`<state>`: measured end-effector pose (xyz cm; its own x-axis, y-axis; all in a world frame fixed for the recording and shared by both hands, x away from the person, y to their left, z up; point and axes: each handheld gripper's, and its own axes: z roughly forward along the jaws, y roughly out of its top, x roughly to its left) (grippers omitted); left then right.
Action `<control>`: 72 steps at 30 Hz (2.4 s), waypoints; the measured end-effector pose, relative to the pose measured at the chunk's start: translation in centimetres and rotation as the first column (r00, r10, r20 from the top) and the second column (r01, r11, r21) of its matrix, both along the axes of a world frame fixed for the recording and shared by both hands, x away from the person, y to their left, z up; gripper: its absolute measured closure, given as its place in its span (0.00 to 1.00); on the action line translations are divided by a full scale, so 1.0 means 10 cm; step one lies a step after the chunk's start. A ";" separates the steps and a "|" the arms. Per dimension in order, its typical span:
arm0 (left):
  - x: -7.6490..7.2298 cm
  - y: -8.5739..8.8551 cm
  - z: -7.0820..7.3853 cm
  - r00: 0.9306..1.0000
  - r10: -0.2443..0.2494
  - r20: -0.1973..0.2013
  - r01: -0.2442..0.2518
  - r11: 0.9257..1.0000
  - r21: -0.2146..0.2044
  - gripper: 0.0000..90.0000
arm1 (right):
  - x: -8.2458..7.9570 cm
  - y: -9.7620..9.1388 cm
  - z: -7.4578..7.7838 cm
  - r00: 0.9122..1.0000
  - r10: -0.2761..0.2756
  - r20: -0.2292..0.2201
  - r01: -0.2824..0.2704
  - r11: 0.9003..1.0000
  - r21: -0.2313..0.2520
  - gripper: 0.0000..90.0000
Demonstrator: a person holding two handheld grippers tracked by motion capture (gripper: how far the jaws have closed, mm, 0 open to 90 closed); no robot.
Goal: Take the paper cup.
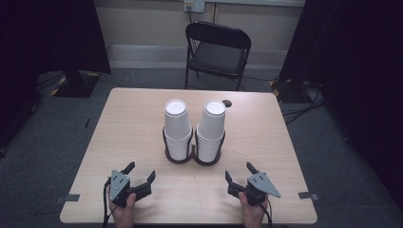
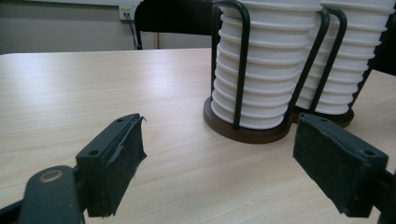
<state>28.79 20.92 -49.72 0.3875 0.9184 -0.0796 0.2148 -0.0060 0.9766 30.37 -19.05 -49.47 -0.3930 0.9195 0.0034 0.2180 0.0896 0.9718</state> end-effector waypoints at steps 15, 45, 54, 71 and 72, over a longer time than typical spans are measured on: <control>-0.01 -0.03 0.00 1.000 -0.016 0.008 0.015 0.999 0.030 0.18 | 0.06 0.03 0.07 0.995 0.097 0.006 -0.098 0.993 0.059 0.20; 0.00 -0.22 0.03 0.998 -0.062 -0.012 0.063 0.998 0.028 0.18 | 0.45 0.17 0.92 0.966 0.236 0.102 -0.246 0.965 0.097 0.16; -0.04 -0.26 0.01 0.998 -0.060 0.013 0.059 0.995 0.075 0.18 | 0.67 0.26 1.18 0.960 0.242 0.137 -0.255 0.964 0.080 0.16; -0.03 -0.26 0.01 0.996 -0.093 0.010 0.092 0.993 0.070 0.18 | 1.09 0.52 1.39 0.948 0.294 0.121 -0.304 0.950 0.067 0.17; -0.03 -0.26 0.01 0.996 -0.091 0.010 0.090 0.993 0.070 0.18 | 1.09 0.52 1.39 0.948 0.294 0.121 -0.304 0.950 0.067 0.17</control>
<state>28.52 18.30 -49.64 0.4698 0.8827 -0.0114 0.1973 -0.0924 0.9760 41.28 -13.89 -35.58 -0.6523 0.7578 0.0177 0.0868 0.0514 0.9949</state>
